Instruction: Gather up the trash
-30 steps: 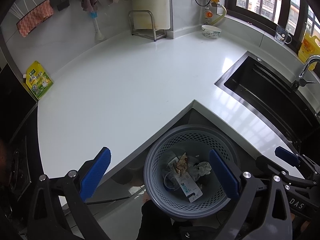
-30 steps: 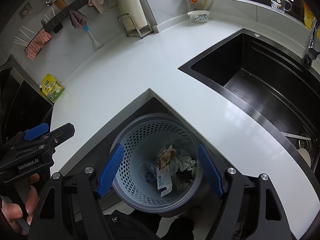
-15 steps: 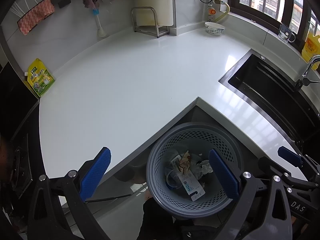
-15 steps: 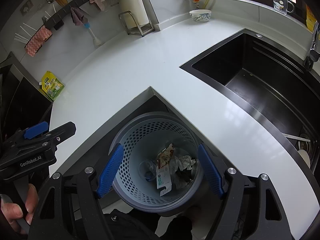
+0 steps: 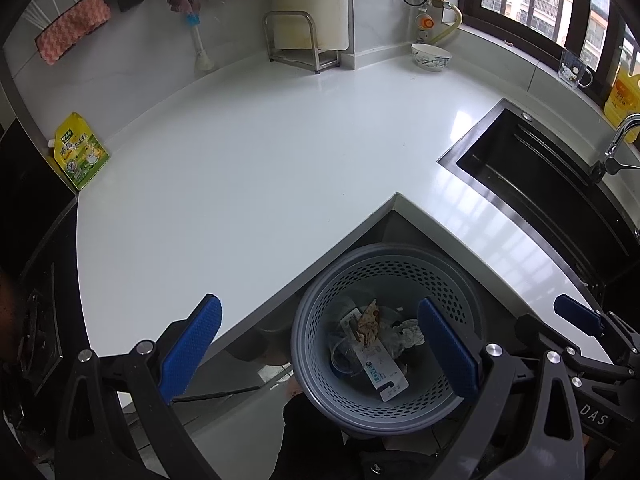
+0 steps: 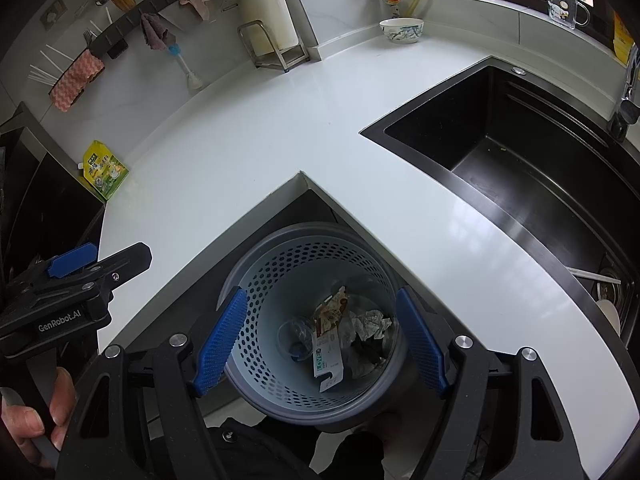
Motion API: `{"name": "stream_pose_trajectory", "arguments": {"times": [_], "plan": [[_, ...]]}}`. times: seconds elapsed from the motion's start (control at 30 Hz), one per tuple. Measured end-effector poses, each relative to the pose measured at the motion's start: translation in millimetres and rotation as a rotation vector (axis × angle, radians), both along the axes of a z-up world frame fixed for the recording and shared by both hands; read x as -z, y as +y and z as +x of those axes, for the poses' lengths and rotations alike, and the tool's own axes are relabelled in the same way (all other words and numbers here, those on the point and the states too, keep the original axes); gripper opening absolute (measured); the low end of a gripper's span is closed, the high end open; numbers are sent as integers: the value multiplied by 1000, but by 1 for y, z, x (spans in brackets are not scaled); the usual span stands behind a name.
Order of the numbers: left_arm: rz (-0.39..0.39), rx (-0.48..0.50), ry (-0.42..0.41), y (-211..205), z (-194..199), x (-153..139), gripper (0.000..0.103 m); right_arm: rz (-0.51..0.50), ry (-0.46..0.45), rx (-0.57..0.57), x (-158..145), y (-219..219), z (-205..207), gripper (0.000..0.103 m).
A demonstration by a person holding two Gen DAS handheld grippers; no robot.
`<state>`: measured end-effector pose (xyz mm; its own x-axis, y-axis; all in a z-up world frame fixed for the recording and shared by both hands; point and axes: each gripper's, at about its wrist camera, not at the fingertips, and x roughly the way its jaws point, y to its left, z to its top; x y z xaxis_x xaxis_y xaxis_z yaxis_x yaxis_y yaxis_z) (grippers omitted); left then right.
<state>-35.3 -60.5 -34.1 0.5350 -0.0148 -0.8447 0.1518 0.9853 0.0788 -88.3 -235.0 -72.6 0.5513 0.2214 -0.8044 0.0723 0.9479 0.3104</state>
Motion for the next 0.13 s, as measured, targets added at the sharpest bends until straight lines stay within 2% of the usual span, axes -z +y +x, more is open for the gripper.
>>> {"name": "stream_pose_trajectory", "arguments": {"times": [0.13], "plan": [[-2, -7, 0, 2, 0, 0, 97, 0, 0, 0, 0, 0, 0, 73]]}}
